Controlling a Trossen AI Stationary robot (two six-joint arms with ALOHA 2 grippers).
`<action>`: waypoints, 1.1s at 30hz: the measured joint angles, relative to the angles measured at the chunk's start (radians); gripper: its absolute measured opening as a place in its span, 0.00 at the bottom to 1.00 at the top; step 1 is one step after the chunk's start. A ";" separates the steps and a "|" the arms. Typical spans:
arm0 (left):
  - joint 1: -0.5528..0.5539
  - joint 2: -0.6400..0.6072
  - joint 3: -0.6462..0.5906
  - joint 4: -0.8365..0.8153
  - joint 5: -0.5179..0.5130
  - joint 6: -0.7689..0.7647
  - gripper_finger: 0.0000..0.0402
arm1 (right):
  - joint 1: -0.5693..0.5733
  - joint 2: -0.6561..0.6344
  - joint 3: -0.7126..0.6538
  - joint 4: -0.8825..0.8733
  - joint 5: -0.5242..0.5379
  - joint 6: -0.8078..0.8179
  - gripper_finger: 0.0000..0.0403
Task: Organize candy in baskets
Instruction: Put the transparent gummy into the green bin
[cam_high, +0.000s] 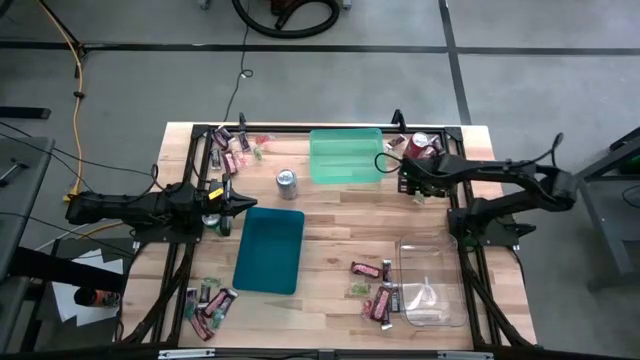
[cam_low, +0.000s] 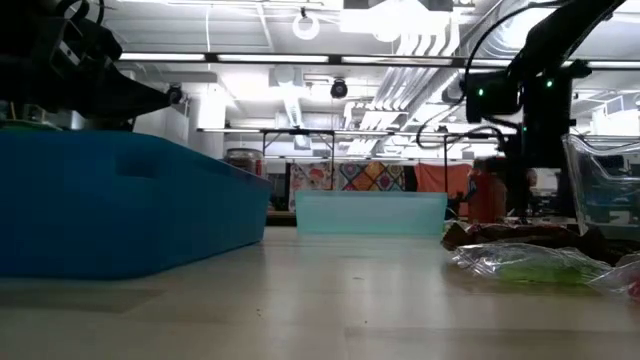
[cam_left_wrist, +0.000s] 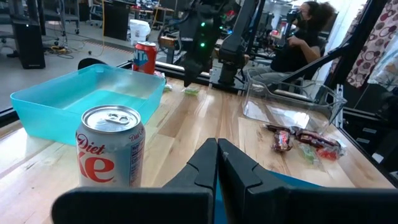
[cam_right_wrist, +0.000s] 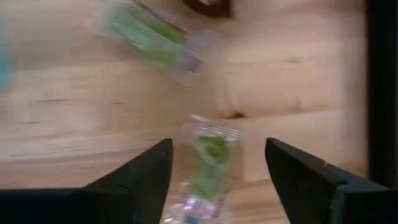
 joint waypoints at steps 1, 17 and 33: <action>0.000 0.000 0.000 0.000 0.000 0.000 0.00 | -0.005 0.016 0.000 -0.005 -0.005 0.000 0.66; 0.000 0.000 0.000 0.000 0.000 0.000 0.00 | -0.003 0.158 0.004 0.119 -0.064 -0.128 0.41; 0.000 0.000 0.000 0.000 0.000 0.000 0.00 | -0.003 0.006 0.298 0.593 -0.041 -0.503 0.03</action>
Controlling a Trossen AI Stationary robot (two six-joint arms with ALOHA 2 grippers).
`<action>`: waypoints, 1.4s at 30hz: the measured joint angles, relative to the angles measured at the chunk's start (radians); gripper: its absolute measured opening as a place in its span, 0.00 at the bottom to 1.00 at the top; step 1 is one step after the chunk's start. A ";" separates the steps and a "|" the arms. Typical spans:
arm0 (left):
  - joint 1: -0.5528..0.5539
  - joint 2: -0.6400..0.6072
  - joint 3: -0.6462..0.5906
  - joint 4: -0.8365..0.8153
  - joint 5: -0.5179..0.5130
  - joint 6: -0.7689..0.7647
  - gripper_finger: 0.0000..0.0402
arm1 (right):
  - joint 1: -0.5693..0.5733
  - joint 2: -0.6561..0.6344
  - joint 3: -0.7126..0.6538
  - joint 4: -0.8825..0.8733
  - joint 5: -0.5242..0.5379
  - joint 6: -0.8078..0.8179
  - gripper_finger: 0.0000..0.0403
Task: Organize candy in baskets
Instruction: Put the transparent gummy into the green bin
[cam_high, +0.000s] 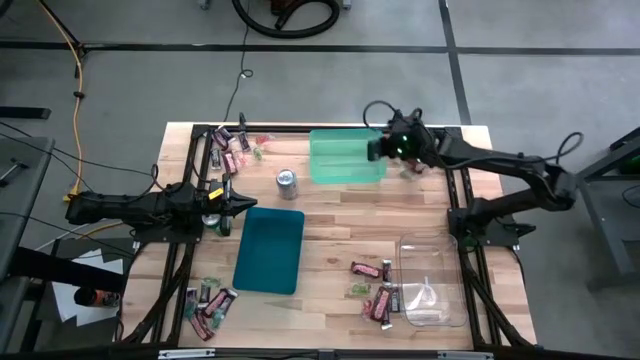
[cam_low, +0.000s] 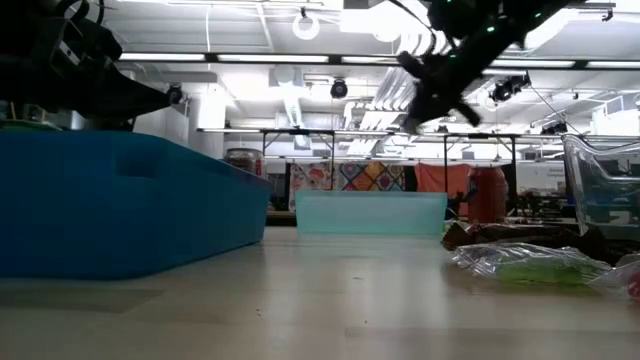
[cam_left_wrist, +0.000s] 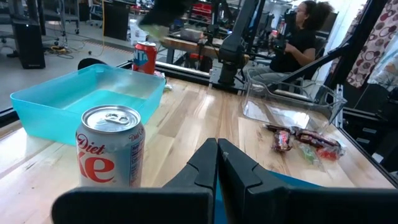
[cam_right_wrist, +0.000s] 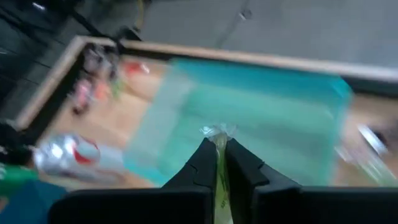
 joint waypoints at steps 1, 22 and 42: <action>0.000 0.000 0.000 0.000 0.000 0.000 0.00 | -0.010 0.023 0.012 0.039 -0.005 -0.002 0.04; 0.000 0.000 0.000 0.000 0.000 0.000 0.00 | -0.068 0.378 0.409 -0.482 -0.093 -0.367 0.63; 0.000 0.000 0.000 0.000 0.000 0.000 0.00 | -0.091 -0.002 -0.182 -0.521 -0.009 -0.021 0.69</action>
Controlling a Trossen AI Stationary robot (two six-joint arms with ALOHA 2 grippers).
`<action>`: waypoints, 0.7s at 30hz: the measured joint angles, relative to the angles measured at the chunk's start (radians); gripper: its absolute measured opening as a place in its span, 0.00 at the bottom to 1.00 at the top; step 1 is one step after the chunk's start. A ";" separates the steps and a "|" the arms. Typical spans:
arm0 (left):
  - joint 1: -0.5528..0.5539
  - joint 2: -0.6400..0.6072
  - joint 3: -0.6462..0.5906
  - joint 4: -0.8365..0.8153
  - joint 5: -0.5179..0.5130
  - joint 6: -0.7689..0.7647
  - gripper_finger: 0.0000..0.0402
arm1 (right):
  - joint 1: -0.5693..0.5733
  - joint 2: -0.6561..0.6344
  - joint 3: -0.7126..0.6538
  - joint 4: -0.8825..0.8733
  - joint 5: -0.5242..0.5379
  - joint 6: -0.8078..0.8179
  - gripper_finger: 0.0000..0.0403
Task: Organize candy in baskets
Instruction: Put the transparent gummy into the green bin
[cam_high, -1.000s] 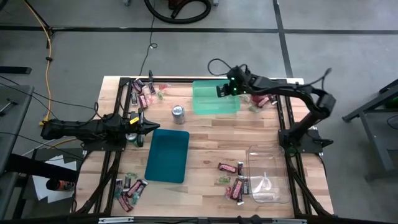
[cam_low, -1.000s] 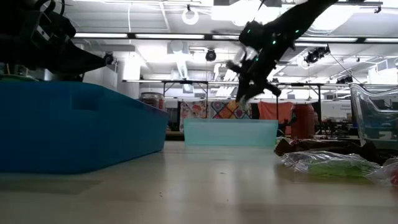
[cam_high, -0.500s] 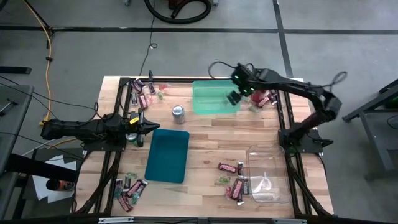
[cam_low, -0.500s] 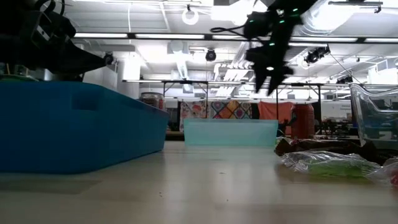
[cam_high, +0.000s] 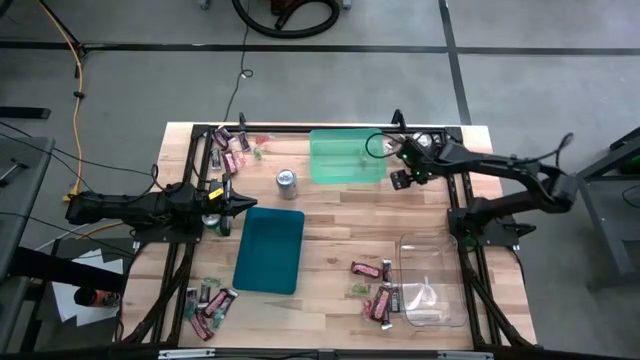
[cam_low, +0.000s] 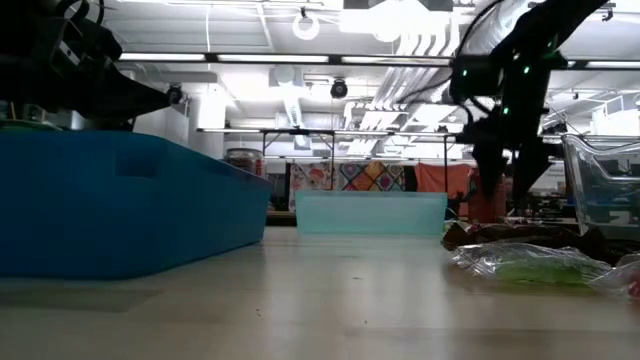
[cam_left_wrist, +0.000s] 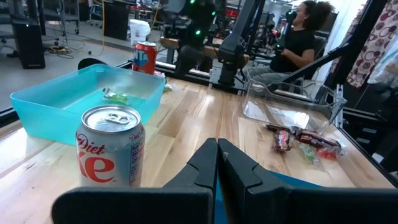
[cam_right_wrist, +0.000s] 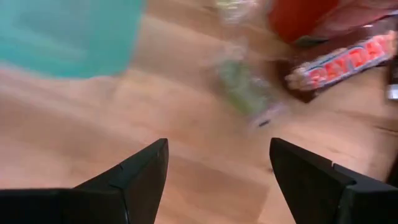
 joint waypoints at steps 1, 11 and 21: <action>0.000 0.000 0.000 0.000 0.000 0.000 0.00 | -0.009 0.020 -0.001 0.013 0.024 -0.008 0.69; 0.000 0.000 0.000 0.000 0.000 0.000 0.00 | -0.072 0.210 0.033 0.102 0.042 -0.247 0.68; 0.000 0.000 0.000 0.000 0.000 0.000 0.00 | -0.076 0.303 0.035 0.126 0.007 -0.342 0.48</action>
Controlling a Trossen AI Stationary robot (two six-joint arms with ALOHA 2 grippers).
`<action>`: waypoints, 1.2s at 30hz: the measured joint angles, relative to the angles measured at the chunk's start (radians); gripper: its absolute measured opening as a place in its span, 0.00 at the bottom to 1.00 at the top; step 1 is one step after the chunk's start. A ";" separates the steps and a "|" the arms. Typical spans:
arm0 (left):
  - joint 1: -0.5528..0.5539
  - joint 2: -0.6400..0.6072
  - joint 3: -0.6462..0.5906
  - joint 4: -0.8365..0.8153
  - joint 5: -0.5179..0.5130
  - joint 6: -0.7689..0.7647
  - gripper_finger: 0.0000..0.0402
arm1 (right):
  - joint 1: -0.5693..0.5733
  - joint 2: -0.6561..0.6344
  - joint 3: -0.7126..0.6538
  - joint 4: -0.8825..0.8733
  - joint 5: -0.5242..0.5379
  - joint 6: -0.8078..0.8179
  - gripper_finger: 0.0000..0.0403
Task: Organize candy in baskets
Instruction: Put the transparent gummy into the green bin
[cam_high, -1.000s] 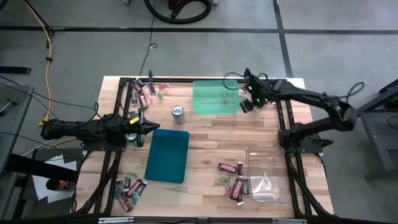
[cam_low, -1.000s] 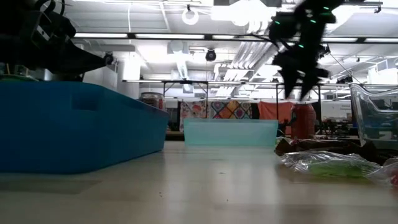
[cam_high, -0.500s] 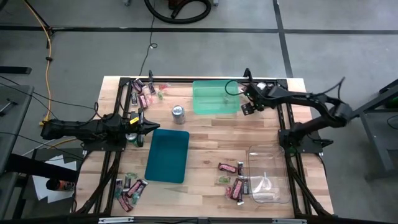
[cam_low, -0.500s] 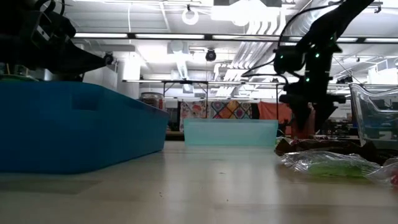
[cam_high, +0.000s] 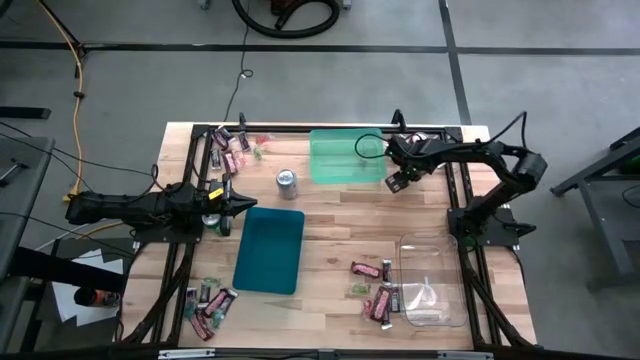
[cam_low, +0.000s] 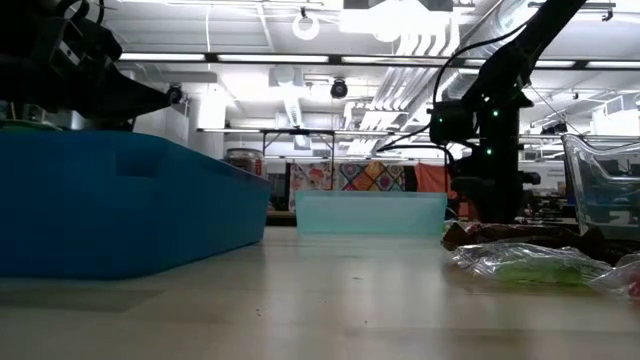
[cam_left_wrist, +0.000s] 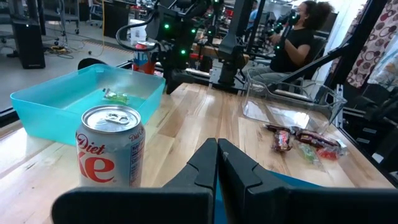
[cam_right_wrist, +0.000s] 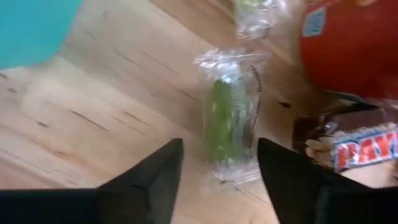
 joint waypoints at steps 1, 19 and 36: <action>0.000 0.000 0.000 0.000 0.000 0.000 0.00 | 0.001 0.000 0.000 -0.001 -0.006 -0.004 0.43; 0.000 0.000 0.000 0.000 0.000 0.000 0.00 | 0.164 -0.473 0.017 -0.005 -0.184 0.179 0.01; 0.000 0.000 0.000 0.000 0.000 0.000 0.00 | 0.163 -0.140 0.114 0.435 -0.189 0.192 0.13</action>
